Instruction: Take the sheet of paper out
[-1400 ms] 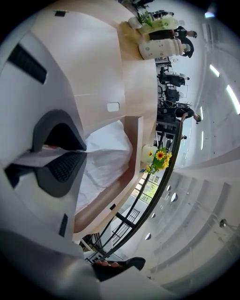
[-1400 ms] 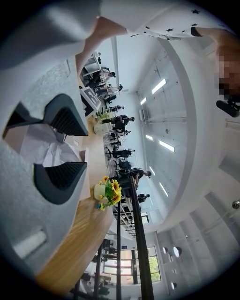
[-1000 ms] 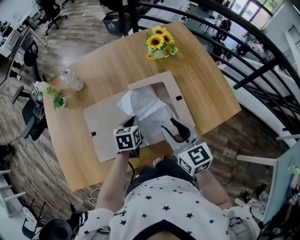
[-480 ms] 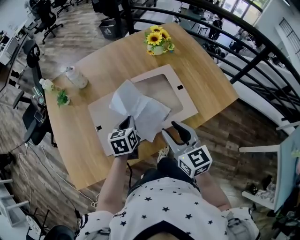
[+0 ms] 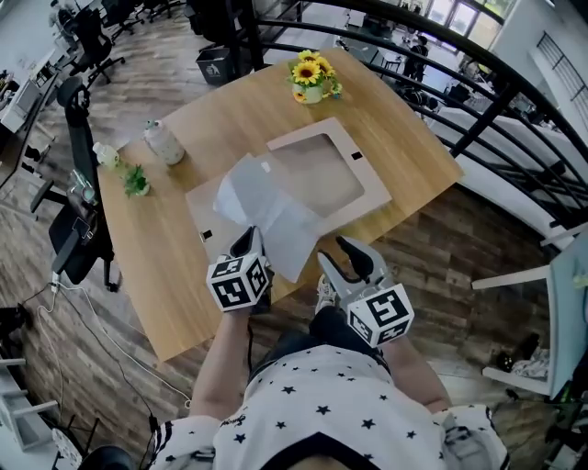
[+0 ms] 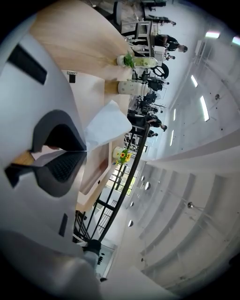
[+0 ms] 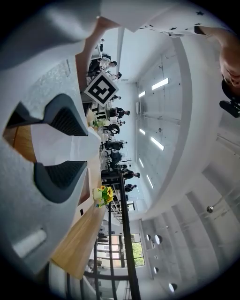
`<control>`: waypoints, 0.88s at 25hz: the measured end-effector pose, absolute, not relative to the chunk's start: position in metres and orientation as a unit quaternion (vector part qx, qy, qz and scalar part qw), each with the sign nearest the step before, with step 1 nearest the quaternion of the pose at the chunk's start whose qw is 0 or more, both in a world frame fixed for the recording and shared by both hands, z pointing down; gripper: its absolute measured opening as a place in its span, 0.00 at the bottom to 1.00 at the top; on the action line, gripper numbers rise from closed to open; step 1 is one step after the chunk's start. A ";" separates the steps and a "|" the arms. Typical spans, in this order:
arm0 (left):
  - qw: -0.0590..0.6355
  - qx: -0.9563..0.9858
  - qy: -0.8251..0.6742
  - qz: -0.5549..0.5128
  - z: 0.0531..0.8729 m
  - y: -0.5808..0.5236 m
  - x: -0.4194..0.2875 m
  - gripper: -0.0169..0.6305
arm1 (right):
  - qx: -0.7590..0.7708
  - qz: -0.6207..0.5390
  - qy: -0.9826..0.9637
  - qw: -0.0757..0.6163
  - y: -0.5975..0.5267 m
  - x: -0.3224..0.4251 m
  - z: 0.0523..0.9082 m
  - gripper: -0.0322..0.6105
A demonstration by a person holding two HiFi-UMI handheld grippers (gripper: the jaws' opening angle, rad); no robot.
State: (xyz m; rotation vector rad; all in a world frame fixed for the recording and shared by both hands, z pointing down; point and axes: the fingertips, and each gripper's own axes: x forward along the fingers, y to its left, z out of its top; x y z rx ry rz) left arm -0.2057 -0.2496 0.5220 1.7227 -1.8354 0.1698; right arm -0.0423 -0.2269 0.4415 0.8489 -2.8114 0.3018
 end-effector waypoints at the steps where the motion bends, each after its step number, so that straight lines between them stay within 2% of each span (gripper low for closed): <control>1: 0.303 0.652 -0.692 0.061 0.519 -0.242 -0.205 0.04 | 0.289 0.099 -0.947 0.095 -0.221 -0.042 0.441 0.30; 8: 0.295 0.667 -0.683 0.037 0.499 -0.185 -0.197 0.04 | 0.315 0.087 -0.941 0.091 -0.177 -0.036 0.436 0.25; 17: 0.286 0.684 -0.671 0.011 0.478 -0.114 -0.177 0.04 | 0.335 0.077 -0.936 0.075 -0.121 -0.020 0.425 0.10; 22: 0.281 0.693 -0.664 -0.001 0.468 -0.078 -0.166 0.04 | 0.337 0.072 -0.936 0.067 -0.094 -0.012 0.423 0.07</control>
